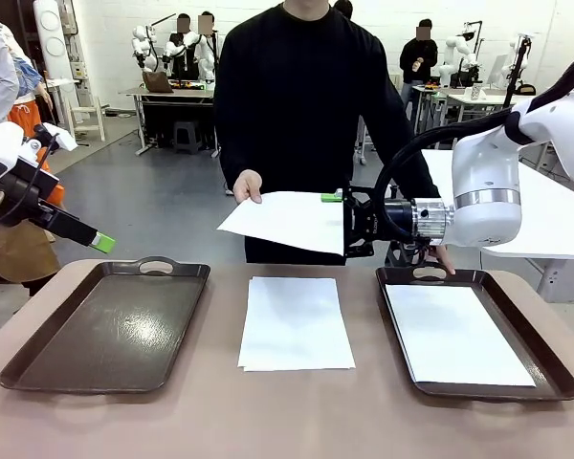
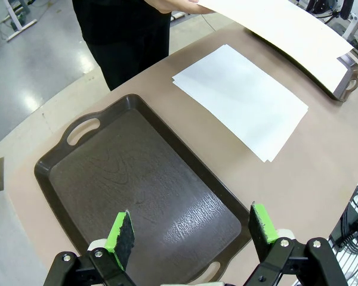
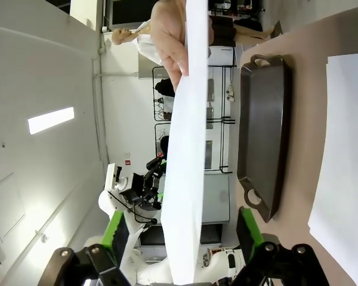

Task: Sort the A4 documents.
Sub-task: Receive the A4 Paper.

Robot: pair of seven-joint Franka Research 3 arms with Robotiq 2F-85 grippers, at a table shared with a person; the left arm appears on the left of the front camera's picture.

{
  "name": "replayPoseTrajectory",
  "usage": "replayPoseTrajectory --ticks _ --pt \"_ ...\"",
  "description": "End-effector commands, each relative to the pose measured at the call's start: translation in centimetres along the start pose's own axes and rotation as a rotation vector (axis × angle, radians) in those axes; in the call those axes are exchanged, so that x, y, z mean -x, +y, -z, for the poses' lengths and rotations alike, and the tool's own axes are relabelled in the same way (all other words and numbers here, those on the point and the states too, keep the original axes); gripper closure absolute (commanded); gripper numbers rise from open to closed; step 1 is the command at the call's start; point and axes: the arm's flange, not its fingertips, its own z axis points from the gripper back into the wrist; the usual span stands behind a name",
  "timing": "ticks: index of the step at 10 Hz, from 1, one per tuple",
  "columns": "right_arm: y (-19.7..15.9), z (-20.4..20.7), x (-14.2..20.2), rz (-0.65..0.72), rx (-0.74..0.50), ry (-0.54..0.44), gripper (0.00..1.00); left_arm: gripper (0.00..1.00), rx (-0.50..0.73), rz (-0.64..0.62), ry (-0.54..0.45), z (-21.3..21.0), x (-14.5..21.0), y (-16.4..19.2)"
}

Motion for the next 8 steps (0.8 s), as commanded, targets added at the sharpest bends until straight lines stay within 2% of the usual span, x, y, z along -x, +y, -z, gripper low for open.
replayPoseTrajectory --ticks 1,2,3,4,5,6,7,8 --pt "0.0 0.54 -0.74 0.009 -0.03 -0.007 0.18 0.0 0.002 -0.003 -0.002 0.0 0.06 0.13" --pt "0.0 0.46 -0.79 0.013 -0.033 -0.004 0.24 0.0 0.002 -0.003 -0.002 0.0 0.06 0.13" --pt "0.05 0.46 -0.78 0.017 -0.039 0.001 0.36 0.0 0.002 -0.003 -0.002 0.0 0.06 0.13" --pt "0.0 0.42 -0.77 0.017 -0.037 0.0 0.42 0.0 0.002 -0.003 -0.002 0.0 0.06 0.13" --pt "0.0 0.44 -0.74 0.022 -0.039 0.002 0.55 0.0 0.002 -0.003 -0.002 0.0 0.06 0.13" --pt "0.11 0.56 -0.71 0.022 -0.042 0.007 0.61 0.0 0.002 -0.003 -0.002 0.0 0.06 0.13" --pt "0.16 0.68 -0.74 0.023 -0.045 0.01 0.74 0.0 0.002 -0.003 -0.002 0.0 0.06 0.13" --pt "0.17 0.76 -0.75 0.025 -0.045 0.012 0.8 0.0 0.002 -0.003 -0.002 0.0 0.06 0.13"
